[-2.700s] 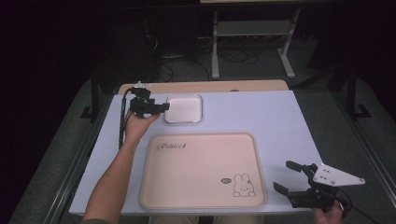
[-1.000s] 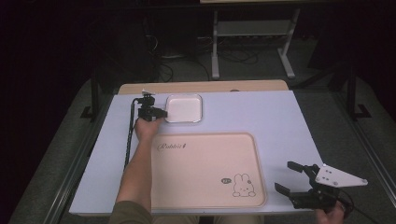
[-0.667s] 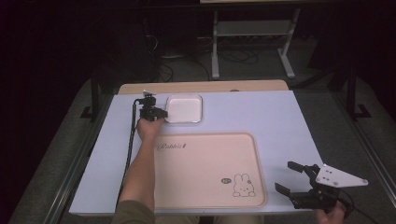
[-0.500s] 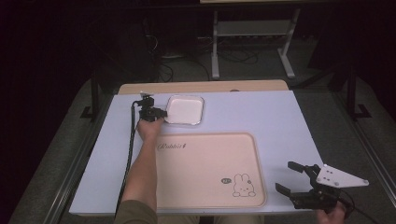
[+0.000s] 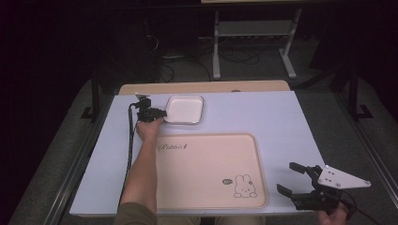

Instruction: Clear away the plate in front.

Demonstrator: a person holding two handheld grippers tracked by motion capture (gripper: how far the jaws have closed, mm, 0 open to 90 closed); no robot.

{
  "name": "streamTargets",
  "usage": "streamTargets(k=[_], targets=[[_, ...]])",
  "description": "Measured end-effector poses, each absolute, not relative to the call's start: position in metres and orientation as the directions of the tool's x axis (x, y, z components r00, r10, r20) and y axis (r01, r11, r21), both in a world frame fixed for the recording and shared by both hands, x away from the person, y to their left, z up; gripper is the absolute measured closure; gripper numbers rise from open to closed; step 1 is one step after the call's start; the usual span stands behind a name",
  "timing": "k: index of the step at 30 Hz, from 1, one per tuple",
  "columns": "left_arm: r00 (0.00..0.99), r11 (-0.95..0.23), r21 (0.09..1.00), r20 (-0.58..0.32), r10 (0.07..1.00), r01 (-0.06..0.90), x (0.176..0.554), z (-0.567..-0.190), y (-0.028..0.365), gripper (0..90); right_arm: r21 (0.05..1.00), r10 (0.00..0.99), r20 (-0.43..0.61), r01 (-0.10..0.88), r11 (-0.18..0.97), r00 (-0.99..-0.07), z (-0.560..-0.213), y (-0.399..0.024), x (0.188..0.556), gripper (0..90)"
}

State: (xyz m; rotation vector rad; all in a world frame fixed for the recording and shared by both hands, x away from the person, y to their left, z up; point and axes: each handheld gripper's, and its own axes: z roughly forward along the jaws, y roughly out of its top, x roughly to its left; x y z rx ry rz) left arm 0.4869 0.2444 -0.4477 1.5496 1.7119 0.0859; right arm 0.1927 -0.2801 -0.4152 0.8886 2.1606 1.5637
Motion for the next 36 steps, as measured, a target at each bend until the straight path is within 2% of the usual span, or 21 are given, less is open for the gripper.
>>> streamTargets(k=[26,36], targets=[[0.133,0.3,0.603,-0.568,0.812,0.74,0.458,-0.4,0.269,89.0,0.934,0.655,0.087,0.291,0.209,-0.751,-0.415,-0.279,0.192,13.0],[0.147,0.296,0.613,-0.567,0.81,0.733,0.446,-0.389,0.272,89.1,0.934,0.653,0.085,0.289,0.212,-0.753,-0.415,-0.279,0.191,13.0]])
